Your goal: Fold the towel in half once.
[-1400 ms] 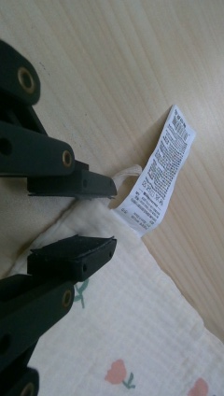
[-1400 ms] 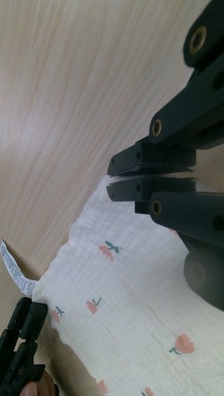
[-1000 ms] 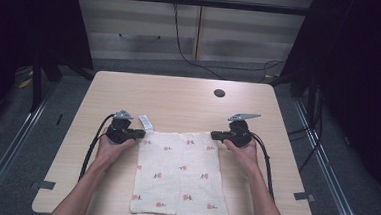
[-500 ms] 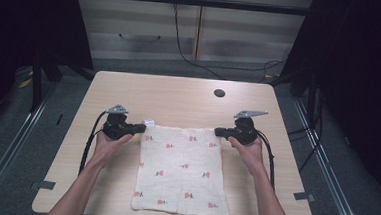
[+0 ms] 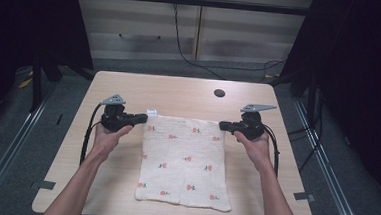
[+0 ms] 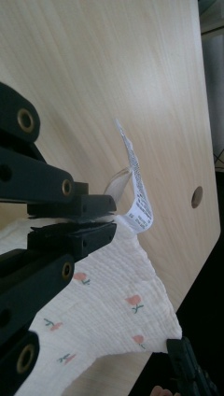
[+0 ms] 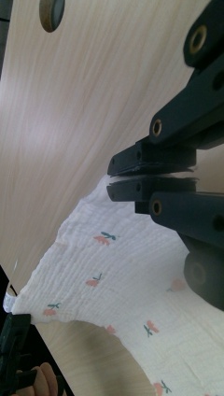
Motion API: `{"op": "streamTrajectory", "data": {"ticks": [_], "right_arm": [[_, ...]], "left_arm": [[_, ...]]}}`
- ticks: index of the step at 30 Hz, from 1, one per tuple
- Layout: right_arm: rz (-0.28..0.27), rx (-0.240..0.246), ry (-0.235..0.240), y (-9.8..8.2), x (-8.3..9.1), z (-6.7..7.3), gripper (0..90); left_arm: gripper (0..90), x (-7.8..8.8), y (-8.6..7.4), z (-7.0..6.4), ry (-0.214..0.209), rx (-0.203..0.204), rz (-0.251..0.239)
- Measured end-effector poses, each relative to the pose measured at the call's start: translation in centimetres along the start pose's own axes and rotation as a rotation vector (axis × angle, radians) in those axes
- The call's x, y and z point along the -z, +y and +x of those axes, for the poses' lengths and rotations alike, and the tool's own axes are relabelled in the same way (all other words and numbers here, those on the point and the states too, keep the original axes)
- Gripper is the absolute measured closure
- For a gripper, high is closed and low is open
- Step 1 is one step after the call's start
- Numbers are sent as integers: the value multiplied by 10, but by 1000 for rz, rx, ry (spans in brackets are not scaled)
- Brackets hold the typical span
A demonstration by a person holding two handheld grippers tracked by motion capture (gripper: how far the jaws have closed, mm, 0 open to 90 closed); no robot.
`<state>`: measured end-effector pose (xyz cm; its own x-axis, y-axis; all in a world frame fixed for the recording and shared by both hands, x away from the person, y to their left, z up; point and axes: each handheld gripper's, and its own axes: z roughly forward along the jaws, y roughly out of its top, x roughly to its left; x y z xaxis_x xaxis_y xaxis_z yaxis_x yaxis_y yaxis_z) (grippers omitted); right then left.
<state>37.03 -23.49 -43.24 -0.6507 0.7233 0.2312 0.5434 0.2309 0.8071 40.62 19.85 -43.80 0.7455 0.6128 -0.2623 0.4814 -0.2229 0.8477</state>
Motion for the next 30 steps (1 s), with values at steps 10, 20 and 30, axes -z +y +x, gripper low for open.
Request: {"op": "streamTrajectory", "data": {"ticks": [10,20,30], "right_arm": [[-33,10,-21,23,16,-6,865],[-56,26,-30,41,25,-8,867],[-35,28,-11,11,24,-5,870]], "left_arm": [[854,4,35,-9,5,-46,-36],[855,4,56,-18,9,-67,-64],[855,6,29,-15,4,-62,-34]]}}
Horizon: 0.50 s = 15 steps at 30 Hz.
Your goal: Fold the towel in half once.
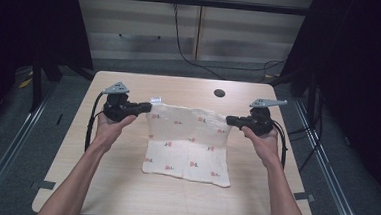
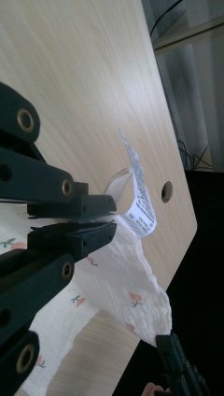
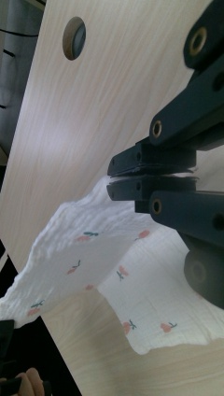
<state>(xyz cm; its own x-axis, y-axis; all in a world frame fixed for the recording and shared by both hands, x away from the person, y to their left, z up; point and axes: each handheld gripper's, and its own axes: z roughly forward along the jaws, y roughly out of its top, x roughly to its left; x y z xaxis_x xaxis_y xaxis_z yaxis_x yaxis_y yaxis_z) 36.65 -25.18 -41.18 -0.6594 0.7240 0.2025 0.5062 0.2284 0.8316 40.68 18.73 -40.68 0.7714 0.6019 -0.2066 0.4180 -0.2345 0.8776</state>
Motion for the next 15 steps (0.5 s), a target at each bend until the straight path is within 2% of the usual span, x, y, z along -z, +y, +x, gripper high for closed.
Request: {"op": "streamTrajectory", "data": {"ticks": [4,11,13,15], "right_arm": [[3,3,16,-10,1,2,870],[-7,13,30,-23,5,10,870],[-12,15,31,-26,9,13,870],[-18,24,41,-29,11,17,870]], "left_arm": [[854,0,-14,0,-12,18,-1],[854,6,-32,-5,-19,4,7],[854,11,-39,-8,-28,16,-7],[854,13,-44,-9,-22,1,4]]}}
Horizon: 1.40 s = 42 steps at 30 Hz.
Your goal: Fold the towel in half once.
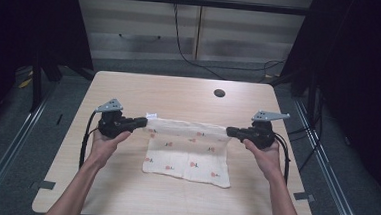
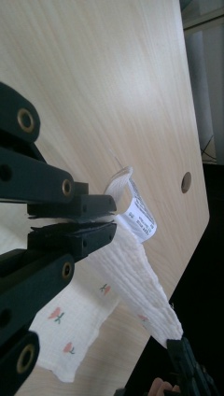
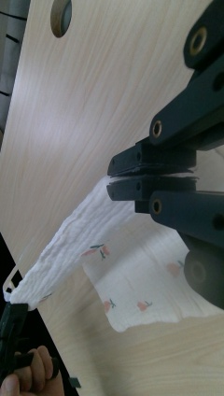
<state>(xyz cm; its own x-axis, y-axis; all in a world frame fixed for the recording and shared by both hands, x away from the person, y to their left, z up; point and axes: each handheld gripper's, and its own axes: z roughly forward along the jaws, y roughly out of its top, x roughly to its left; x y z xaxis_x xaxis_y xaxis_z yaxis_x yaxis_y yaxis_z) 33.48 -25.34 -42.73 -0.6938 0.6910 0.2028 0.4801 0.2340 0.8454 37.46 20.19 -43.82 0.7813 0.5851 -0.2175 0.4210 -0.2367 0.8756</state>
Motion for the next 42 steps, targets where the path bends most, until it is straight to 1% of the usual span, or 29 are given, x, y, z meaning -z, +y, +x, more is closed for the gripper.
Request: {"op": "streamTrajectory", "data": {"ticks": [1,2,3,6,11,16,19,21,24,26,28,29,31,32,34,36,37,39,40,42], "right_arm": [[4,5,0,-1,0,1,870],[10,11,0,-3,0,4,870],[13,12,2,-5,0,6,870],[11,15,4,-11,1,9,870],[24,19,8,-22,2,15,869],[15,26,12,-29,7,22,869],[10,25,8,-32,12,26,869],[2,29,7,-34,14,28,869],[-7,34,6,-36,17,32,869],[-11,36,7,-37,19,35,869],[-12,38,8,-40,21,37,869],[-9,40,7,-42,21,38,869],[12,47,12,-45,20,40,869],[26,51,5,-47,20,42,868],[28,52,14,-50,21,44,868],[37,48,17,-56,21,48,866],[47,49,18,-58,20,49,865],[67,51,19,-65,19,52,864],[71,55,17,-67,19,52,865],[71,49,20,-72,19,53,865]], "left_arm": [[854,0,-4,-1,1,0,1],[854,1,-6,-1,-3,9,-4],[854,1,-8,-1,-7,7,-5],[854,2,-13,-3,-11,12,-10],[853,2,-22,-7,-19,-5,9],[854,6,-27,-14,-34,-18,14],[854,10,-28,-20,-46,-10,-10],[854,13,-28,-24,-46,-24,-19],[854,17,-26,-28,-51,-33,-29],[853,19,-27,-31,-50,-54,-16],[854,20,-32,-33,-48,-64,-3],[854,19,-34,-34,-44,-70,18],[853,18,-38,-36,-43,-88,53],[854,19,-39,-37,-46,-92,59],[853,21,-43,-38,-57,-88,54],[853,21,-48,-40,-54,-100,72],[853,20,-52,-40,-53,-99,86],[852,19,-58,-41,-51,-98,99],[852,17,-62,-41,-44,-98,108],[852,13,-67,-41,-47,-92,128]]}}
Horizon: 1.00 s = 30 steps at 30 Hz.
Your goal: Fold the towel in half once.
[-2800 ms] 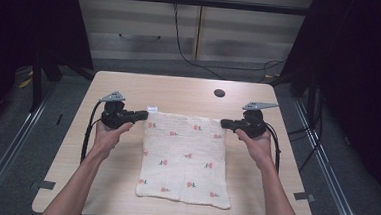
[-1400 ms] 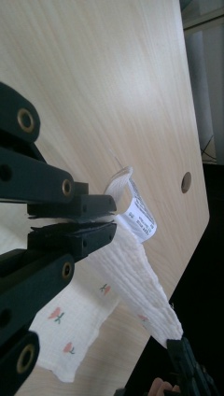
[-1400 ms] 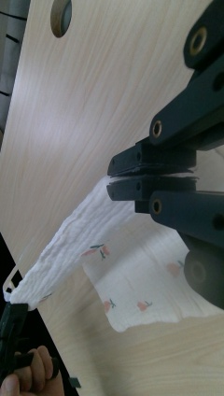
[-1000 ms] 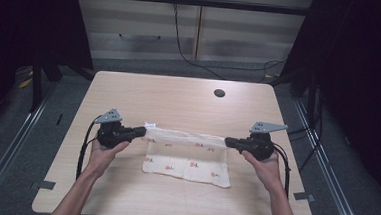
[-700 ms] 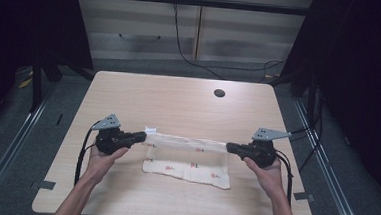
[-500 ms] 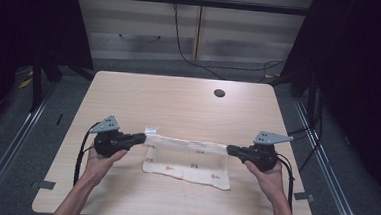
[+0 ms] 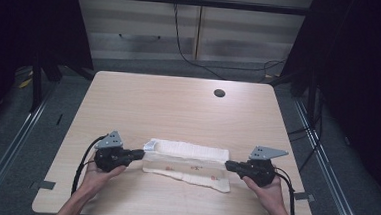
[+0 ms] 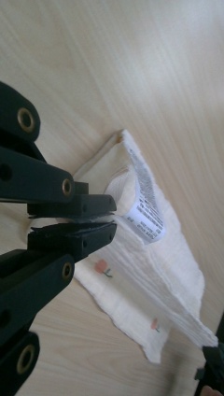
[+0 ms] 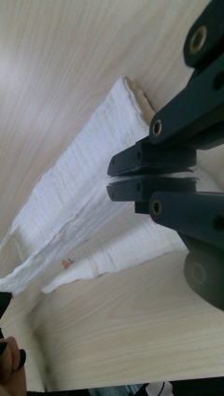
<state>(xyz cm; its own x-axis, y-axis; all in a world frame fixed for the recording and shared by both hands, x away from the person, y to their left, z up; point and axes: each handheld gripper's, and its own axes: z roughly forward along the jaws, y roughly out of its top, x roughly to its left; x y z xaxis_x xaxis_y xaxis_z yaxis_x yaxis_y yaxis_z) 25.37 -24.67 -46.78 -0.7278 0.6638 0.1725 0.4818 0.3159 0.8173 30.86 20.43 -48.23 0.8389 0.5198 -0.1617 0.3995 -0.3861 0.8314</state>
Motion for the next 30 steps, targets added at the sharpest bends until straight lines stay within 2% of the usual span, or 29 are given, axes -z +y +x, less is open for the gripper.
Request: {"op": "streamTrajectory", "data": {"ticks": [2,5,9,12,13,19,25,30], "right_arm": [[10,-3,2,-3,-2,0,864],[23,-2,7,-6,-2,3,855],[48,-12,24,-13,-5,6,840],[81,-3,26,-18,-8,10,825],[83,-8,29,-19,-8,11,822],[83,-8,18,-21,-5,11,808],[79,-14,13,-24,3,16,730],[65,-37,-12,-25,9,14,692]], "left_arm": [[851,-3,-3,-2,2,-11,26],[849,-1,-6,-5,-5,-19,31],[845,1,-11,-7,-9,-14,45],[843,3,-13,-9,-6,4,44],[841,3,-14,-9,-7,14,45],[809,2,-17,-13,-21,11,70],[766,23,-24,-17,8,17,45],[737,34,-21,-9,26,62,-18]]}}
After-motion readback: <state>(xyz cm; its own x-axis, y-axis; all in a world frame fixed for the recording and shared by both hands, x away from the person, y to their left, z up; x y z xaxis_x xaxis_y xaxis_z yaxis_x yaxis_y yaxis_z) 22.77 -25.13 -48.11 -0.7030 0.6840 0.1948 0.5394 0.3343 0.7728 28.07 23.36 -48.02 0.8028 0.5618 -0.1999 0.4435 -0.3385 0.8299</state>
